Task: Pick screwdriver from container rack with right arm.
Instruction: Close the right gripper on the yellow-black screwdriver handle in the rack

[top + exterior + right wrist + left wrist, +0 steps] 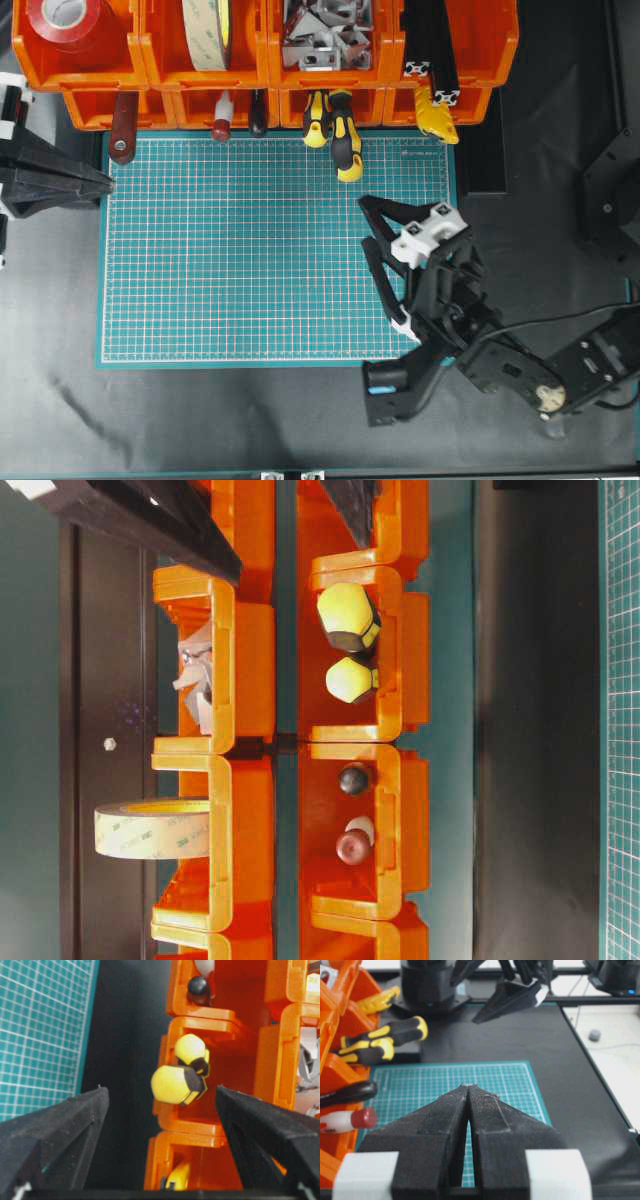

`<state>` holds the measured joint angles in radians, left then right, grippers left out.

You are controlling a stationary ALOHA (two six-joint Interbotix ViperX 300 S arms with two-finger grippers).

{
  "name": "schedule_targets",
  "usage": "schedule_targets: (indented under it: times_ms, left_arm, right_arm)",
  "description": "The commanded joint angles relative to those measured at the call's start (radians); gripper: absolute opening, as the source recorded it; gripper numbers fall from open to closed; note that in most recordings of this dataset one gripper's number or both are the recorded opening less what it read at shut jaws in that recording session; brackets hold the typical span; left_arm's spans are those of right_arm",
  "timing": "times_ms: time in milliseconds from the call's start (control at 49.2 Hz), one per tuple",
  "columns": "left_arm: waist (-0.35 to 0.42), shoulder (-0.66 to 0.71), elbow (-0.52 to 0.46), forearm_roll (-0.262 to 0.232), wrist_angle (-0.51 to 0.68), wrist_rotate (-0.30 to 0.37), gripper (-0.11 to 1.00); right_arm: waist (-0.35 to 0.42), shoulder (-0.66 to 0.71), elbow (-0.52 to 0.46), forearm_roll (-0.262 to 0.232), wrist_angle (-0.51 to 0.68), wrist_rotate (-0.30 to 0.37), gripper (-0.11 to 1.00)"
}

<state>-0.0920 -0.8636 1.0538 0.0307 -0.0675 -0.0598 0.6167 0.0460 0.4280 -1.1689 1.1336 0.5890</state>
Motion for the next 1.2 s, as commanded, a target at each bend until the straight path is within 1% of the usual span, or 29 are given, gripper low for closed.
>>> schedule_targets:
  times_ms: [0, 122, 183, 609, 792, 894, 1015, 1117, 1178]
  left_arm:
    - [-0.002, 0.003, -0.026, 0.003, -0.003, -0.003, 0.00]
    - [-0.003, 0.000, -0.025, 0.003, -0.003, -0.003, 0.00]
    - [-0.003, -0.002, -0.025, 0.003, -0.003, -0.003, 0.00]
    - [-0.003, -0.002, -0.025, 0.003, -0.003, -0.003, 0.00]
    - [-0.003, -0.005, -0.025, 0.003, -0.003, -0.003, 0.00]
    - [-0.003, -0.005, -0.025, 0.003, -0.003, -0.003, 0.00]
    - [-0.003, -0.003, -0.025, 0.003, -0.003, -0.003, 0.00]
    - [-0.003, -0.005, -0.025, 0.003, -0.003, -0.003, 0.00]
    - [-0.003, -0.006, -0.025, 0.003, -0.003, -0.005, 0.00]
  right_arm:
    - [-0.020, 0.005, -0.011, -0.023, 0.000, 0.003, 0.83]
    - [-0.048, 0.035, -0.014, -0.060, 0.008, 0.003, 0.83]
    - [-0.063, 0.049, -0.017, -0.069, 0.005, 0.005, 0.83]
    - [-0.152, 0.072, -0.002, -0.075, -0.002, 0.005, 0.82]
    - [-0.170, 0.074, 0.015, -0.071, -0.020, 0.008, 0.82]
    - [-0.176, 0.075, 0.020, -0.071, -0.029, 0.028, 0.82]
    - [-0.184, 0.077, 0.023, -0.071, -0.035, 0.080, 0.79]
    - [-0.186, 0.077, 0.028, -0.071, -0.034, 0.112, 0.74]
    - [-0.186, 0.077, 0.028, -0.071, -0.034, 0.123, 0.69]
